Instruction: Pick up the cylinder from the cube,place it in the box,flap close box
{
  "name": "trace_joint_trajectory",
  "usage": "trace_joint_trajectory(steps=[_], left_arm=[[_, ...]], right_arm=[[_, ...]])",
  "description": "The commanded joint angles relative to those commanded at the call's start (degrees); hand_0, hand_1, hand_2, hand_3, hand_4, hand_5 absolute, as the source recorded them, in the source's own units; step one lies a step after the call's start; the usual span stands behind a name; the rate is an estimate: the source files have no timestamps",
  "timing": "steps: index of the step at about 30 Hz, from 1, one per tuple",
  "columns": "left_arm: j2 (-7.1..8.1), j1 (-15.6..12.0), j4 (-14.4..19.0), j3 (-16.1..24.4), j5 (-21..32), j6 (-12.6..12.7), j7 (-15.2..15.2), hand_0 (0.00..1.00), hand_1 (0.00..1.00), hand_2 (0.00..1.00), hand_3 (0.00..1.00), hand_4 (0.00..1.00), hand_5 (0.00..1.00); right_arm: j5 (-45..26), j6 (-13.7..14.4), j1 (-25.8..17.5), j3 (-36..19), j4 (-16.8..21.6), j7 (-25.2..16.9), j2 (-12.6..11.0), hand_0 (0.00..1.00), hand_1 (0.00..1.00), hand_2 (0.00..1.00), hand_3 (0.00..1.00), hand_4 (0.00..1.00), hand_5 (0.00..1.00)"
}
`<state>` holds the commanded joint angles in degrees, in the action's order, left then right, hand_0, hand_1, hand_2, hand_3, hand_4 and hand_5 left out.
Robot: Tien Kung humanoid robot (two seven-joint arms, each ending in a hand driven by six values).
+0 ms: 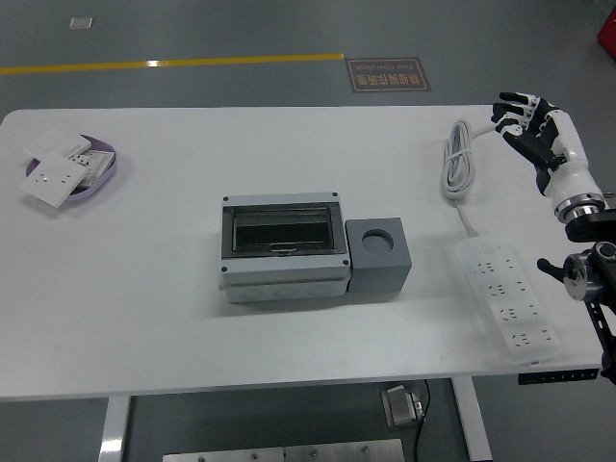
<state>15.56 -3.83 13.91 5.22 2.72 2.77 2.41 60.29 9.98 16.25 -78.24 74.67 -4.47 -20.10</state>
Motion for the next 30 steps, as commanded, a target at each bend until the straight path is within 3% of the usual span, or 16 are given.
trace_joint_trajectory(steps=[30], left_arm=[[-0.49,-0.09,-0.05,0.40,0.09,-0.03,0.04,0.567,0.614,0.575,0.600,0.710,0.198]], right_arm=[[-1.74,-0.43,-1.19,-1.67,-0.52,-1.30,0.26,0.713,0.664,0.671,0.664,0.672,0.241]])
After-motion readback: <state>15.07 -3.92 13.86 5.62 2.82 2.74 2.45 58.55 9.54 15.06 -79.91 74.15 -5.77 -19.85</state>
